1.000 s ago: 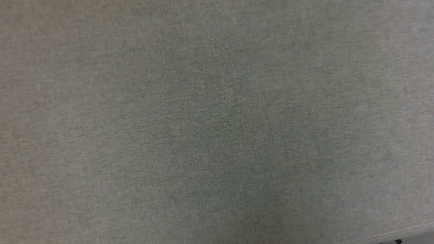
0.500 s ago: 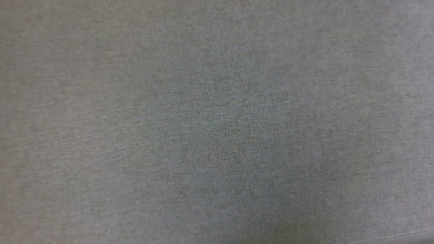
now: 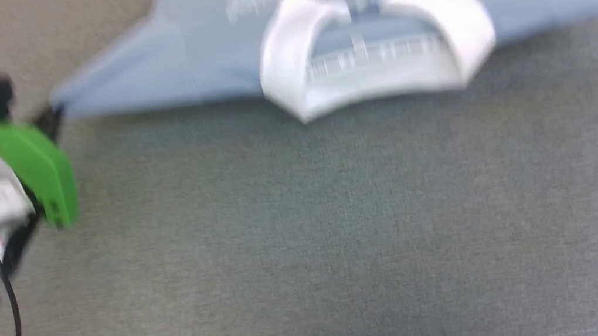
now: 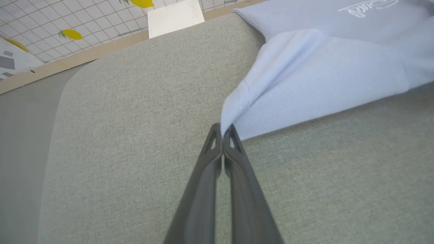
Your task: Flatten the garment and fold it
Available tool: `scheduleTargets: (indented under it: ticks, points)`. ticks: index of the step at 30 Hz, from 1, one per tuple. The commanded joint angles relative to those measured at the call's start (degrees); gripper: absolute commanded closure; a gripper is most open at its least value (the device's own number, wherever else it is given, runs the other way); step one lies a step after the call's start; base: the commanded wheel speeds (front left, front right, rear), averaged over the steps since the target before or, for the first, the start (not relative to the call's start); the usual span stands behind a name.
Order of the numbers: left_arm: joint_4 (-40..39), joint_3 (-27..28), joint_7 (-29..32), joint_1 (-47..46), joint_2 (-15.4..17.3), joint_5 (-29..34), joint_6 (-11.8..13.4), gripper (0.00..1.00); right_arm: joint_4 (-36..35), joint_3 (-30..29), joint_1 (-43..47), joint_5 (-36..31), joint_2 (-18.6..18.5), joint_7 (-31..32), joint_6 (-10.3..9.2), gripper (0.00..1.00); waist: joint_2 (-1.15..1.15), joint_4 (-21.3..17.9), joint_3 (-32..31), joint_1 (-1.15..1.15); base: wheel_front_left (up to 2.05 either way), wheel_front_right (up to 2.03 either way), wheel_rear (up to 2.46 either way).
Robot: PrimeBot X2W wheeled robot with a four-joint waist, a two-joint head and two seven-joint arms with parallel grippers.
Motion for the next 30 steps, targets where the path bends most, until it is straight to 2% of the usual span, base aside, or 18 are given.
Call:
scheduleTargets:
  ticks: [1, 13, 18, 20, 24, 30]
  points:
    - [-0.8, -0.4, 0.6, 2.6, 2.2, -0.3, 1.0, 1.0, -0.6, 0.0, 2.7, 0.7, -1.9, 0.8, -0.14, 1.0, 0.0, 1.1, -4.8, 0.01, 0.0, 0.0, 0.0]
    - [-11.6, -6.0, 4.0, 17.9, 9.4, -2.4, 1.8, 1.0, -12.4, -1.3, 23.7, 5.0, -9.5, 8.2, -0.14, 1.0, 0.0, 1.0, -11.5, 0.01, 0.0, 0.0, 0.0]
    - [-16.3, -7.7, 5.6, 23.3, 12.1, -4.1, 3.3, 1.0, -18.0, -3.5, 32.1, 6.3, -12.0, 13.2, -0.14, 1.0, 0.0, 0.9, -13.0, 0.01, 0.0, 0.0, 0.0]
    - [-19.0, -8.6, 6.9, 26.5, 13.0, -6.2, 4.2, 1.0, -19.8, -6.2, 37.4, 7.7, -12.8, 17.0, -0.14, 1.0, 0.0, 0.9, -13.3, 0.01, 0.0, 0.0, 0.0]
    - [-20.7, -9.5, 7.2, 29.2, 13.1, -7.7, 5.5, 1.0, -21.7, -10.3, 43.2, 6.6, -12.1, 20.5, -0.14, 1.0, 0.0, 1.0, -13.1, 0.01, 0.0, 0.0, 0.0]
    - [-22.1, -10.3, 6.6, 29.8, 10.8, -7.3, 6.3, 1.0, -24.7, -17.2, 47.8, 2.9, -8.6, 23.2, -0.14, 1.0, 0.0, 1.6, -11.6, 0.01, 0.0, 0.0, 0.0]
